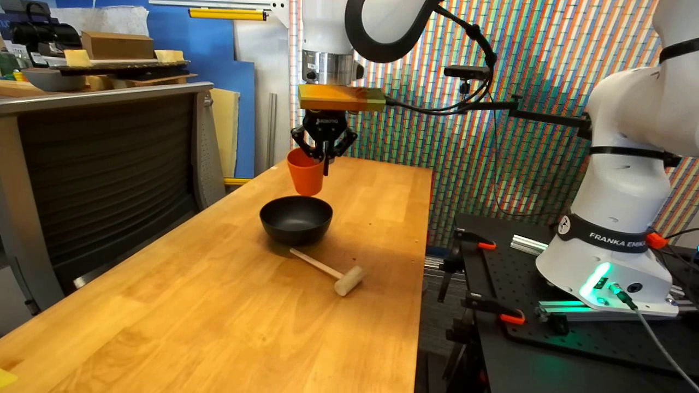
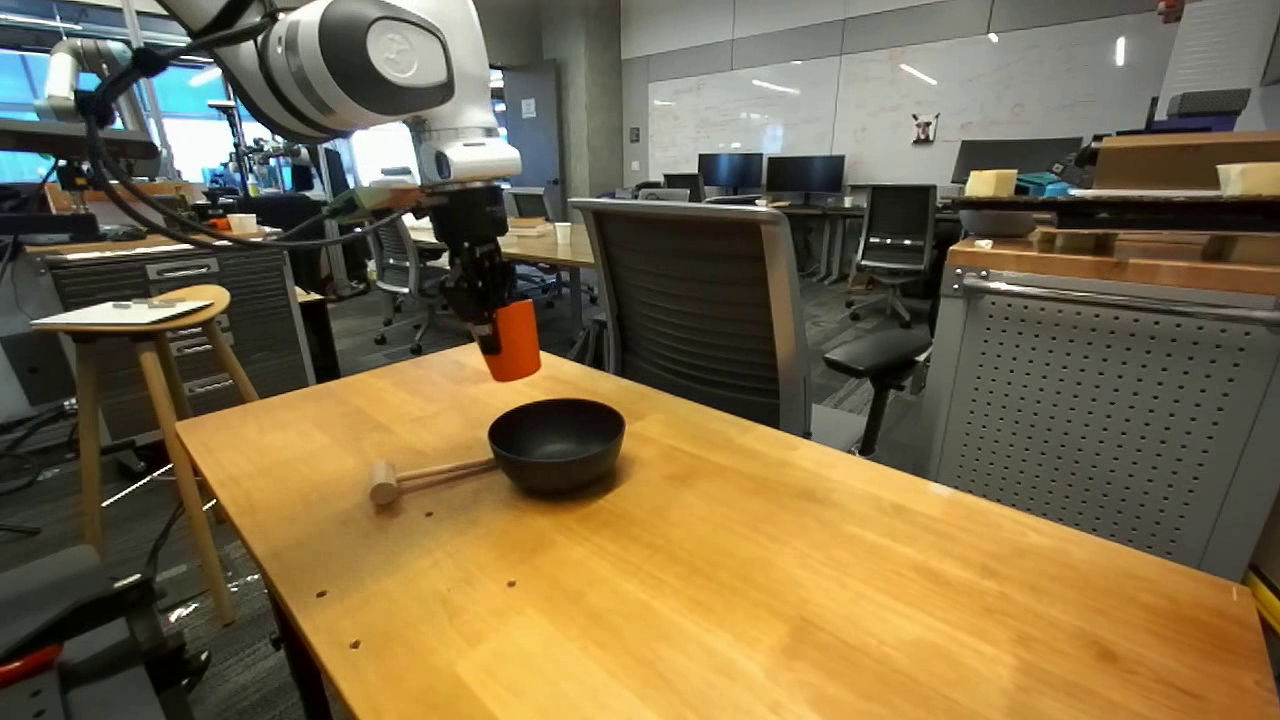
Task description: Put the red cup in the black bowl
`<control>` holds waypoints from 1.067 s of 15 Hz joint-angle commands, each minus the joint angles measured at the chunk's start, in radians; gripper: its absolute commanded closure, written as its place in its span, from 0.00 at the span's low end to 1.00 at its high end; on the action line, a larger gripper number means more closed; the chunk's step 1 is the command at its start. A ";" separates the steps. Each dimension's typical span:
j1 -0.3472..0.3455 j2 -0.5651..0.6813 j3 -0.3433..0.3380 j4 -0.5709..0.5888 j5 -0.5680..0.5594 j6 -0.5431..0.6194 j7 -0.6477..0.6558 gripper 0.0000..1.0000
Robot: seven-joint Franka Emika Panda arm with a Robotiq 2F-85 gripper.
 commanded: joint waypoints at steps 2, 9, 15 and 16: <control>-0.028 0.089 0.031 0.027 0.013 0.075 0.099 0.99; -0.049 0.346 0.050 0.168 0.179 0.133 -0.032 0.99; -0.098 0.470 0.062 0.293 0.280 0.159 -0.152 0.92; -0.109 0.481 0.069 0.304 0.306 0.161 -0.183 0.69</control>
